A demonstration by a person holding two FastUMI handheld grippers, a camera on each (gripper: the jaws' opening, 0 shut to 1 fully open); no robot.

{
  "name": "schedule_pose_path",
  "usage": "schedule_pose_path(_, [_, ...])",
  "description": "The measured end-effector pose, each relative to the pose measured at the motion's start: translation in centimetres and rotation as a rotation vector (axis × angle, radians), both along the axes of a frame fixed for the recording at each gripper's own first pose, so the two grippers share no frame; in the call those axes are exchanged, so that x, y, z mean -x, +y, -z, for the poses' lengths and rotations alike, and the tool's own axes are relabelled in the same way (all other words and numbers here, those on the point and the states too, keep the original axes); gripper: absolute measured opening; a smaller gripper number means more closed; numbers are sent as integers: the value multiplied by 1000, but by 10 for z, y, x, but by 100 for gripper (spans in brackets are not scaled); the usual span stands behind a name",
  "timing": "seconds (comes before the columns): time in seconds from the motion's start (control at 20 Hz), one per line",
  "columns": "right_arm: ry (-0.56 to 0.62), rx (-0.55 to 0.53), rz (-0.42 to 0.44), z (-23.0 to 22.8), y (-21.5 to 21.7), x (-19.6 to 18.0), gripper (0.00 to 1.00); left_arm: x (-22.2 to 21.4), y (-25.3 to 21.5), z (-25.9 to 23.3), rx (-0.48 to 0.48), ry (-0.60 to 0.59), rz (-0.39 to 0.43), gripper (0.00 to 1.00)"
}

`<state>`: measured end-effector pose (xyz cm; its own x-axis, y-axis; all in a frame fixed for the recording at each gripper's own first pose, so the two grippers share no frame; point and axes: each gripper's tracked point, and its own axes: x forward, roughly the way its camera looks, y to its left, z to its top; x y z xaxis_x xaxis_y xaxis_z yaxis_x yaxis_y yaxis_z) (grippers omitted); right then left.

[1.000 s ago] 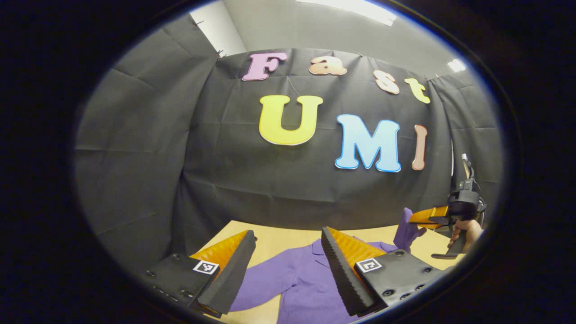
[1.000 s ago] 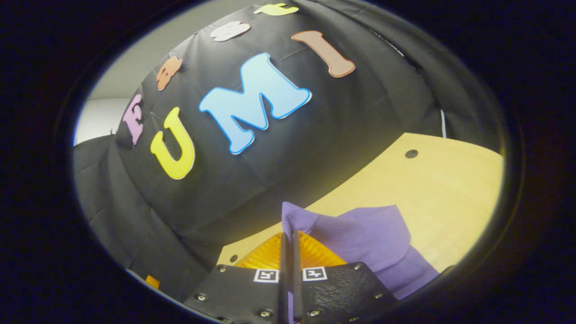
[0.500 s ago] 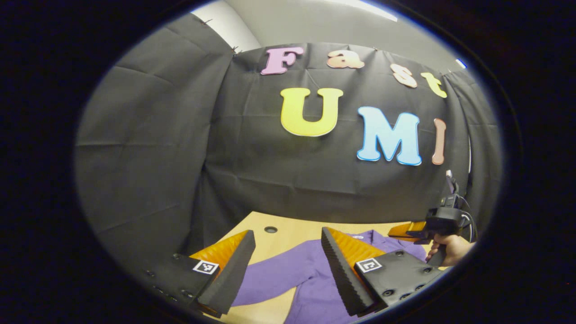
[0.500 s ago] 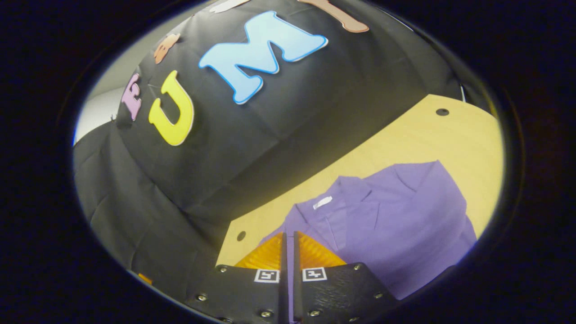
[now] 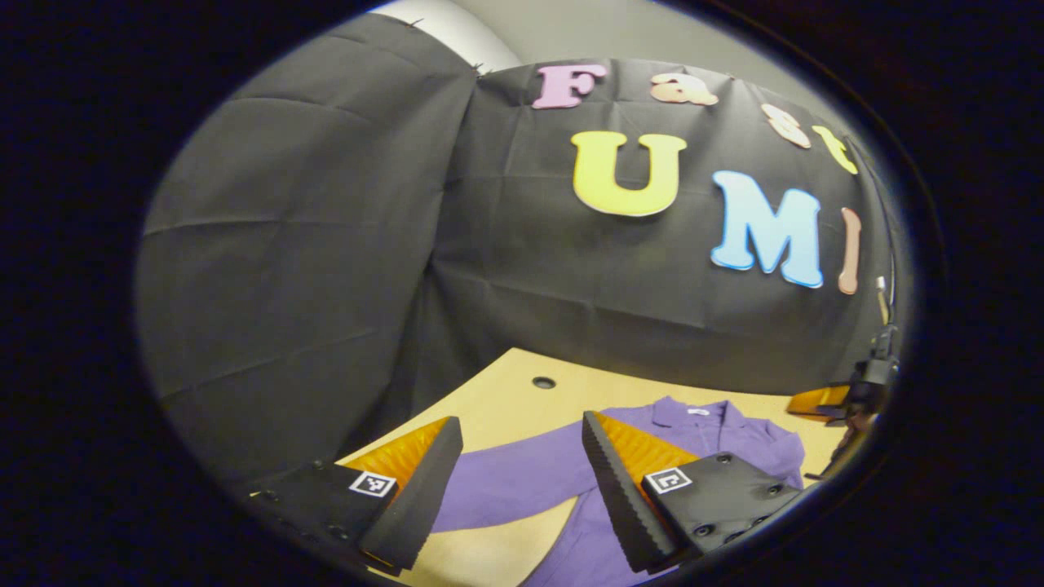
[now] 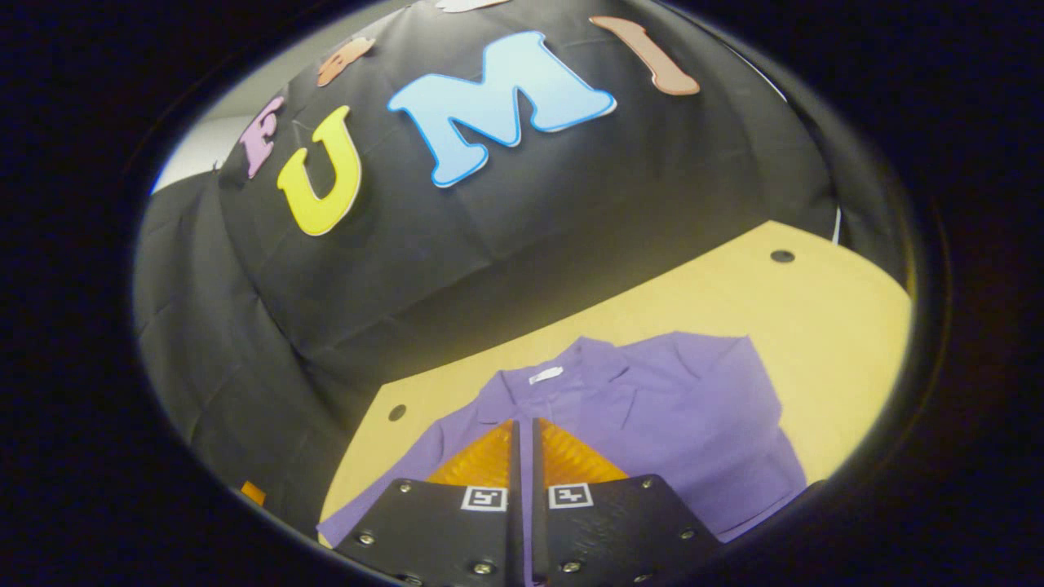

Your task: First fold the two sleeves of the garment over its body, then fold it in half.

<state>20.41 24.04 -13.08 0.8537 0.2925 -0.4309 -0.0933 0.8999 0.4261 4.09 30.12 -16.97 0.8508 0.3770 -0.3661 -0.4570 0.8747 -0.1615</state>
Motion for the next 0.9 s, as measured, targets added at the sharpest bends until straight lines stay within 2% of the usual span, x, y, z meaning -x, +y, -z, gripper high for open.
schedule_pose_path(0.1, [-49, 65, 6, -15, -21, 8, 0, 16, 26, 24, 16, 41, -84, 94])
schedule_pose_path(0.35, [-125, 181, 44, -43, -65, 20, 98, 59, 81, 68, 30, 144, -254, 94])
schedule_pose_path(0.45, [-156, 205, 56, -55, -76, 29, 98, 74, 95, 86, 35, 194, -300, 94])
schedule_pose_path(0.5, [-162, 215, 58, -59, -80, 32, 95, 78, 99, 95, 40, 218, -322, 94])
schedule_pose_path(0.55, [-168, 227, 62, -61, -84, 37, 98, 83, 105, 105, 45, 242, -345, 94])
schedule_pose_path(0.6, [-171, 241, 65, -63, -90, 41, 95, 90, 113, 116, 53, 275, -365, 94])
schedule_pose_path(0.65, [-174, 254, 68, -66, -94, 44, 98, 96, 124, 128, 60, 301, -382, 97])
schedule_pose_path(0.7, [-180, 270, 74, -67, -98, 47, 98, 100, 131, 140, 70, 328, -397, 94])
schedule_pose_path(0.9, [-184, 313, 84, -73, -113, 61, 98, 108, 137, 182, 116, 427, -442, 94])
